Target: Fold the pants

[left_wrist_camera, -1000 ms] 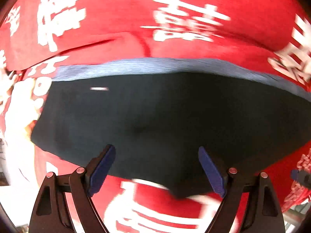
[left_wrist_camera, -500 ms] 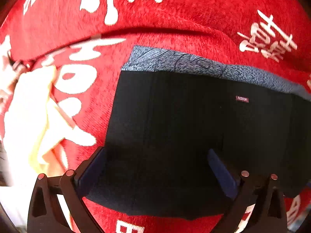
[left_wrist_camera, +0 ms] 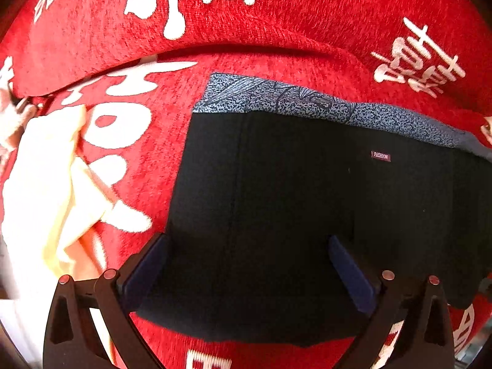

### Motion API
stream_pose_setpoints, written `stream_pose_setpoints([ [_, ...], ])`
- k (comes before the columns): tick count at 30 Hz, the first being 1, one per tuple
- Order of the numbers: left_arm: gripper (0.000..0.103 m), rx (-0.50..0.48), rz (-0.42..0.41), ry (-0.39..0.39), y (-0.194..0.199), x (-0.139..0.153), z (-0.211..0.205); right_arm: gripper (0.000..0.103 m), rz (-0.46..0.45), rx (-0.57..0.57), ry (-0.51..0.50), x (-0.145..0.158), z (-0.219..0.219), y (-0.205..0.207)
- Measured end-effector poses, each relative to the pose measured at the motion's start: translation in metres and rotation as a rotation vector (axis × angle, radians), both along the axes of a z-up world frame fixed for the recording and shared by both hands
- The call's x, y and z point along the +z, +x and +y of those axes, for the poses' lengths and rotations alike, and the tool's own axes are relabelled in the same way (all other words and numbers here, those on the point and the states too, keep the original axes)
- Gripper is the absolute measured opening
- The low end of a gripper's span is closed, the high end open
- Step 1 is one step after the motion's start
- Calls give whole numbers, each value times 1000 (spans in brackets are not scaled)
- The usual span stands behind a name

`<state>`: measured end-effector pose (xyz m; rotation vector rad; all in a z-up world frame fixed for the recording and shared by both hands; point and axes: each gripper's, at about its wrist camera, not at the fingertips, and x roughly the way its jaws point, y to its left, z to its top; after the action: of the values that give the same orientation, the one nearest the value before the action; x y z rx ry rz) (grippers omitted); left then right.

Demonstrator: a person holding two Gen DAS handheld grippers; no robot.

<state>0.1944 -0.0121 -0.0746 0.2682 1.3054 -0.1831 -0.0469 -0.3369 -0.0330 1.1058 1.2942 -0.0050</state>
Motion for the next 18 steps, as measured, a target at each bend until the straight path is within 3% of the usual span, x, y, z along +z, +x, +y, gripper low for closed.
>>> stream_pose_setpoints([
  [2, 103, 7, 1, 30, -5, 10, -7, 10, 15, 64, -51, 12, -3, 0],
  [4, 103, -11, -14, 11, -15, 25, -18, 15, 15, 128, -86, 27, -12, -3],
  [6, 103, -80, -49, -14, -31, 42, -45, 42, 10, 144, -157, 45, -29, -5],
  [7, 103, -108, -63, -25, -37, 47, -58, 45, 1, 137, -203, 53, -39, -5],
  [10, 103, -161, -50, -106, -48, 47, -108, 46, -31, 113, -318, 68, -71, 7],
  [13, 103, -177, -13, -154, -54, 30, -160, 45, -5, 91, -406, 63, -99, 29],
  [15, 103, -205, -2, -127, -67, 12, -187, 45, 16, 115, -443, 47, -109, 34],
  [16, 103, -225, 23, -77, -78, -3, -197, 42, 36, 137, -456, 39, -111, 29],
  [18, 103, -200, -42, -91, -98, -5, -193, 42, -36, 156, -485, 36, -108, 15],
])
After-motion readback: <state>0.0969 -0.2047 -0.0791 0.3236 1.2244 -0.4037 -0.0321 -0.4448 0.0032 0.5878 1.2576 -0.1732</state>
